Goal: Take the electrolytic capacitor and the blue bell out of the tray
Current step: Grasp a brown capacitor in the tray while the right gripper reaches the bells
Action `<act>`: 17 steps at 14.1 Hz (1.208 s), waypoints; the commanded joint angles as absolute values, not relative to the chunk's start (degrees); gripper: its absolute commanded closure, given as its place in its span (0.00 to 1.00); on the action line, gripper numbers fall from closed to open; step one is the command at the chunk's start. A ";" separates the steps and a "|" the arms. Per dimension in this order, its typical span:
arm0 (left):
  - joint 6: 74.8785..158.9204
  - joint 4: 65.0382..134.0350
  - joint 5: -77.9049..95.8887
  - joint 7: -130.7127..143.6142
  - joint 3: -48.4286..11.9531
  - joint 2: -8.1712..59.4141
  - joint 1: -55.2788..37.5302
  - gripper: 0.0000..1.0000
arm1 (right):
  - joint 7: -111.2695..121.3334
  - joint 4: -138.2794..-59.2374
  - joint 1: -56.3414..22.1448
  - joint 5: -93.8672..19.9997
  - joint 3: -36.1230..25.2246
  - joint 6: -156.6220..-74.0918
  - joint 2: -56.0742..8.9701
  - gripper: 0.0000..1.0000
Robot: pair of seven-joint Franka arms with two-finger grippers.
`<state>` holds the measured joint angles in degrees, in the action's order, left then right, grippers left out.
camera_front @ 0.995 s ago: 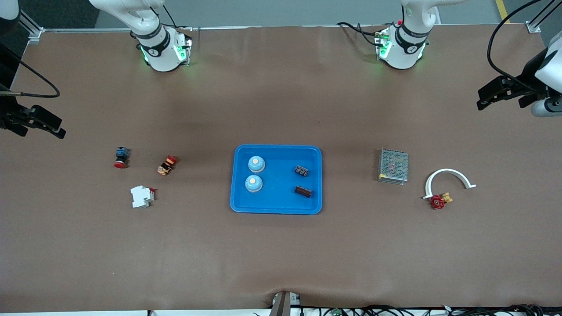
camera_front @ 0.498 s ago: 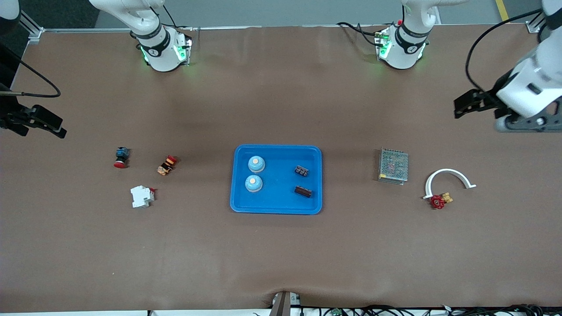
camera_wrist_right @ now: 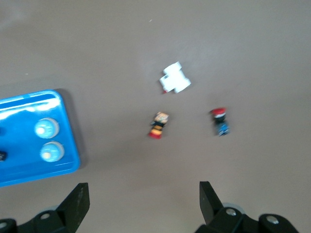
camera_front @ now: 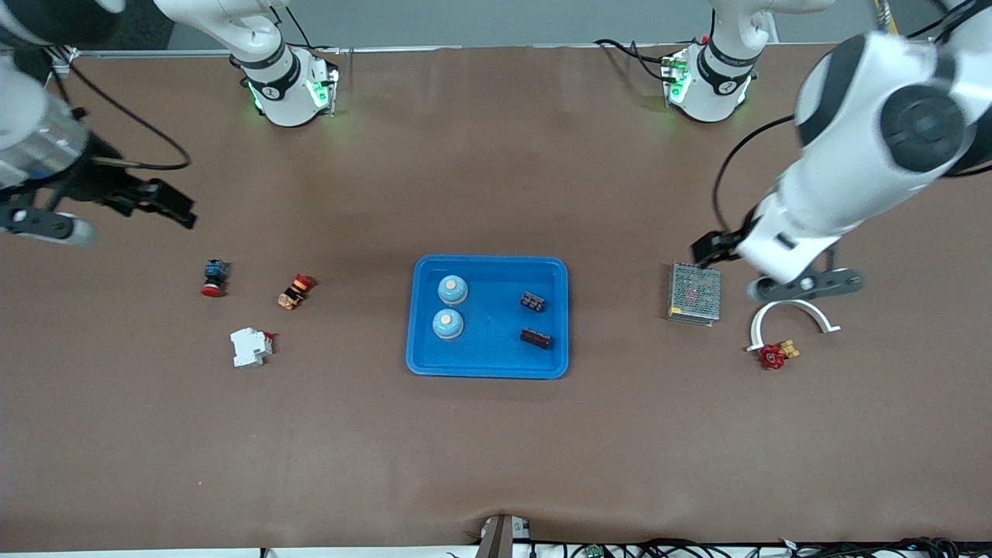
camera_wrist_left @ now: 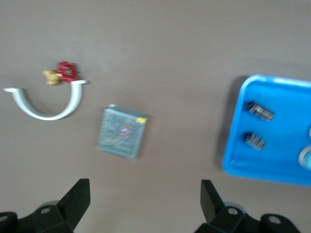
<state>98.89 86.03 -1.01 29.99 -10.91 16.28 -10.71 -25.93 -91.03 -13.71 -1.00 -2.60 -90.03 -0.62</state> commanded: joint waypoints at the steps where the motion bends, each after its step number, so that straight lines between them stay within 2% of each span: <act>1: 103.43 84.73 -1.85 42.23 -10.72 21.87 -15.63 0.00 | -37.05 -90.70 -21.33 -0.88 -3.08 -89.91 -0.96 0.00; 6: 114.93 84.73 -2.20 62.98 -10.72 31.27 -23.19 0.00 | -46.04 -91.05 -30.13 -0.88 -3.16 -95.35 -5.44 0.00; 11: 125.84 84.73 -2.11 77.76 -10.64 39.27 -27.59 0.00 | -50.54 -90.88 -36.99 -0.88 -3.08 -106.50 -13.69 0.00; 14: 128.49 84.73 -2.11 82.34 -10.55 42.70 -29.52 0.12 | -50.01 -90.44 -38.40 -0.88 -3.08 -111.44 -19.58 0.00; 17: 131.57 84.81 -2.11 86.04 -10.37 45.78 -30.76 0.20 | -48.43 -90.44 -39.37 -0.88 -3.08 -112.67 -21.53 0.00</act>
